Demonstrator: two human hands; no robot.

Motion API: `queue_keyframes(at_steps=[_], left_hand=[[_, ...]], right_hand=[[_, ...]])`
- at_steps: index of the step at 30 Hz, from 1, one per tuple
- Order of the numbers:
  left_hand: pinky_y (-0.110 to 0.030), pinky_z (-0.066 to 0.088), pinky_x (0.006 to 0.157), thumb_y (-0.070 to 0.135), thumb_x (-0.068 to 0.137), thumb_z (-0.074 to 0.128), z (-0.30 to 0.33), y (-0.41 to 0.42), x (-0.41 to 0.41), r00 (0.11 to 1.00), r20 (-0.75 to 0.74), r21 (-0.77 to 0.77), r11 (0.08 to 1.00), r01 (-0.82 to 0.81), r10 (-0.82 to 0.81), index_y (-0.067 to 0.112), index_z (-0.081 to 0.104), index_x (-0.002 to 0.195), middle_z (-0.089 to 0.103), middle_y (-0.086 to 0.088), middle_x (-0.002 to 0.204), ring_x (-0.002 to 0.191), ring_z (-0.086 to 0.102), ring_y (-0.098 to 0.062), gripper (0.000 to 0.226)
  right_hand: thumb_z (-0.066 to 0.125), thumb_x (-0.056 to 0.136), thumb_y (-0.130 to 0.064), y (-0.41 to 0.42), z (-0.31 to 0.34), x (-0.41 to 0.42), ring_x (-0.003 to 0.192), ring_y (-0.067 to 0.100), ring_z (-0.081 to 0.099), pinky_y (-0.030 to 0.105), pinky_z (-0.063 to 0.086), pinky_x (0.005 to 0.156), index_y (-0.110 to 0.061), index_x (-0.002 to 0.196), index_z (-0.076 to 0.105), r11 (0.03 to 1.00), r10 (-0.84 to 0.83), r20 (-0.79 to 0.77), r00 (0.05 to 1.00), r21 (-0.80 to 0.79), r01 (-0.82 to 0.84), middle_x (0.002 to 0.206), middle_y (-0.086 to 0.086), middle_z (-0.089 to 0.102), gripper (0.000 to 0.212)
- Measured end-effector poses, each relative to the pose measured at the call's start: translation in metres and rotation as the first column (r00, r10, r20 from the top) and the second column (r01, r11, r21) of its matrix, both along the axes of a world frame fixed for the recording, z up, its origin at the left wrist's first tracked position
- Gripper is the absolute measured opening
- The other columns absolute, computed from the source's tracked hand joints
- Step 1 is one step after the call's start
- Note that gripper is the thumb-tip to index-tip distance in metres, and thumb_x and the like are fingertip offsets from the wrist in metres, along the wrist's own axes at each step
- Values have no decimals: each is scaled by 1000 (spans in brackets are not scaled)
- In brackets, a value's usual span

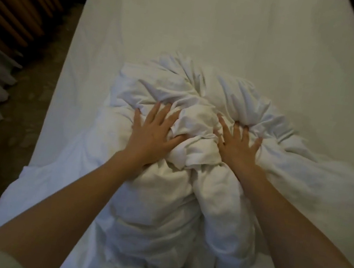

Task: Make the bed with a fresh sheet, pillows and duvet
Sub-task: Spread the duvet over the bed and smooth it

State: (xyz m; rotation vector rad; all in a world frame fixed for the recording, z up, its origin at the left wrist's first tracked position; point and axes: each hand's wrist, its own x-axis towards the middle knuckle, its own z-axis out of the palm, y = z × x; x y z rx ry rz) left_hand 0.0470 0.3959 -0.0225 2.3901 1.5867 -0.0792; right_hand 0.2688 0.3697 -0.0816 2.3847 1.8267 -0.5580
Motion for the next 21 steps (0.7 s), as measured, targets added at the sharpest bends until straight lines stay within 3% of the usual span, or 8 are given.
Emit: queue_keyframes(at_steps=[2,5,8,10,12,14,18,21], left_hand=[[-46,-1,118,70,78,3,4,-23,-24,992,124,13,1000,17,-18,31,7,152,4,3,161,148,1,-15,83],[-39,7,119,61,85,9,11,-58,-62,969,241,53,998,42,-54,25,19,151,13,0,160,147,10,-16,76],[-36,6,118,54,89,12,11,-103,-97,955,291,122,992,17,-52,21,26,150,19,-2,158,146,15,-20,70],[-37,6,117,54,91,16,4,-137,-125,942,335,105,994,-21,-16,23,22,151,15,0,159,147,12,-20,67],[-42,10,117,55,91,28,-11,-175,-159,938,348,87,996,-19,-12,26,12,152,7,2,160,147,9,-23,69],[-48,12,118,53,90,46,-31,-209,-194,956,293,7,999,-33,29,30,0,151,0,0,161,147,6,-29,80],[-51,2,117,59,78,65,-71,-273,-257,958,16,-297,916,-269,286,33,-17,147,-16,-7,159,147,-7,-31,111],[-53,7,115,63,74,67,-102,-302,-290,906,-116,-446,794,-413,407,33,-18,148,-9,-11,160,147,0,-33,117]], right_hand=[[12,95,-57,-17,22,-11,145,26,18,62,3,111,-42,151,8,994,-57,-74,996,92,64,157,1,23,58],[33,100,-33,-50,52,-36,133,29,39,55,15,113,-22,144,38,935,-162,-169,972,289,206,144,7,45,45],[34,90,-29,-105,66,-81,126,32,46,53,20,113,-13,135,49,838,-189,-208,960,476,268,135,12,54,50],[43,81,-30,-151,61,-117,129,34,44,54,18,112,-9,135,50,829,-126,-166,978,524,196,137,16,51,58],[49,75,-29,-200,45,-151,134,36,39,56,17,111,-9,134,51,867,-40,-44,998,496,57,142,18,46,62],[47,72,-32,-246,23,-180,133,38,41,62,25,108,-7,133,52,919,4,-12,1000,394,2,143,19,45,67],[48,86,-34,-312,0,-243,136,39,35,55,32,108,-5,144,35,986,-89,-173,981,122,111,150,21,33,66],[55,87,-31,-338,-10,-285,142,36,25,51,28,112,-14,151,20,994,-77,-246,966,62,95,155,20,22,75]])
